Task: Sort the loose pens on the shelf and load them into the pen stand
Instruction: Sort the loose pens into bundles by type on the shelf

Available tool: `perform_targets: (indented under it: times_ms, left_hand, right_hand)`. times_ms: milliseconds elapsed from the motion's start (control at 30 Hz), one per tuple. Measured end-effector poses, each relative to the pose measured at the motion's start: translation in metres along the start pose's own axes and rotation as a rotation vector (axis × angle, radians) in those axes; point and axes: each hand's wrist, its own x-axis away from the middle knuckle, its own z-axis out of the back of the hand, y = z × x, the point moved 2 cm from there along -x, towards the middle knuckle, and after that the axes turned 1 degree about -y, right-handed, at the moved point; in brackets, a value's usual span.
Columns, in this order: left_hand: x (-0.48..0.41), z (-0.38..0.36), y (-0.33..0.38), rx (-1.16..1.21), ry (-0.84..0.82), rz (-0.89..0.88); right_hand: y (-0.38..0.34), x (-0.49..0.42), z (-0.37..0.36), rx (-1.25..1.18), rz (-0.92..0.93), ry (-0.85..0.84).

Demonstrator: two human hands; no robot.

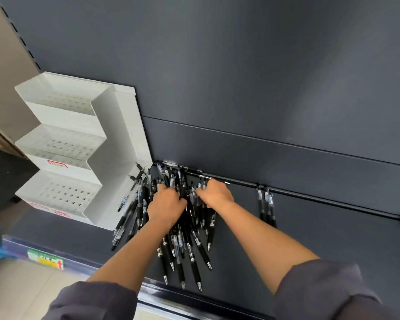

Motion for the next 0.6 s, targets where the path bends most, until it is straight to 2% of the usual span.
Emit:
perform_targets:
  times_ms: [167, 367, 467, 600]
  left_hand:
    - [-0.003, 0.004, -0.007, -0.001, 0.043, 0.016]
    - [-0.004, 0.0, -0.01, -0.041, 0.054, -0.021]
    - [-0.005, -0.001, -0.008, -0.076, 0.083, -0.08]
    - [-0.008, -0.003, 0.0, -0.165, 0.073, -0.073]
  right_hand:
    - [-0.007, -0.005, -0.017, 0.149, -0.015, 0.028]
    - [-0.012, -0.01, -0.023, 0.132, -0.008, 0.002]
    - [-0.008, -0.011, -0.013, 0.046, 0.01, -0.014]
    - [0.006, -0.01, 0.011, -0.195, 0.021, -0.028]
